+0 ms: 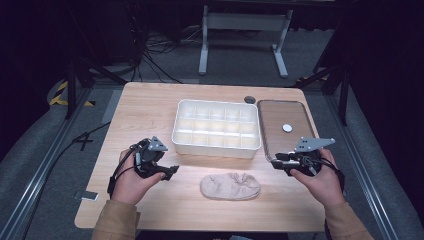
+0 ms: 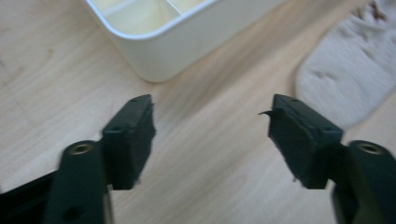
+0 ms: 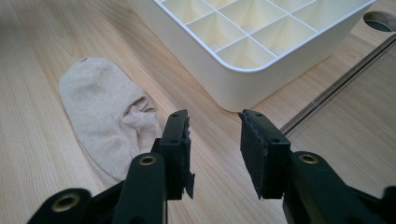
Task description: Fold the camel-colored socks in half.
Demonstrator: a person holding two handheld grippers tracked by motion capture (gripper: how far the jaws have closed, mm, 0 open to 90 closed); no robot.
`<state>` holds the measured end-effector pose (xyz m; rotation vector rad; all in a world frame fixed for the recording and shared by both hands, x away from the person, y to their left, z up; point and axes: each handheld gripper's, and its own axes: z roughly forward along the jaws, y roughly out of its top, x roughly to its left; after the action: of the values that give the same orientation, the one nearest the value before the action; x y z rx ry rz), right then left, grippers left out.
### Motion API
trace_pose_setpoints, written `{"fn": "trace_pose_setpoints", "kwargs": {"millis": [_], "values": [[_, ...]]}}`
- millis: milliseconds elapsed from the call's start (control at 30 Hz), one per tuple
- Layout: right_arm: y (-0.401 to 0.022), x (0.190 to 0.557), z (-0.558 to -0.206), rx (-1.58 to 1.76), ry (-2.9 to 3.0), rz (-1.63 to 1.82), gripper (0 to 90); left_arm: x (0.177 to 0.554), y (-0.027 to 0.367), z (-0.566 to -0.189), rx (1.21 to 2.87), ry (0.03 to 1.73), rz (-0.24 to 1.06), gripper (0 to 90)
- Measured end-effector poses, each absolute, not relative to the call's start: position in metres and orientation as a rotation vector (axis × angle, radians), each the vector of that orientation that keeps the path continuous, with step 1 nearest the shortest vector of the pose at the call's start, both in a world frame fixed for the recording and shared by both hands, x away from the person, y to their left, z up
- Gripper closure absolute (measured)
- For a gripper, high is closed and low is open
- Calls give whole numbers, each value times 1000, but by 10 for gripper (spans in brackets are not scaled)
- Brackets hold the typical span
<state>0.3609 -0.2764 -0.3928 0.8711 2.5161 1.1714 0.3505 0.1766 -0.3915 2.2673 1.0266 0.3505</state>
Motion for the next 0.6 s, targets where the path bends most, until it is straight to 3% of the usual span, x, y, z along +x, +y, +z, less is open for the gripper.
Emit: {"fn": "trace_pose_setpoints", "kwargs": {"millis": [67,233,600], "values": [[-274,361,-395,868,2518,1181,591,350,175,-389,2274,931,348,353],[-271,359,-398,862,2528,1180,593,348,170,-385,2266,894,259,387],[-268,357,-399,822,2565,1150,660,344,165,-379,2298,822,223,415]]}}
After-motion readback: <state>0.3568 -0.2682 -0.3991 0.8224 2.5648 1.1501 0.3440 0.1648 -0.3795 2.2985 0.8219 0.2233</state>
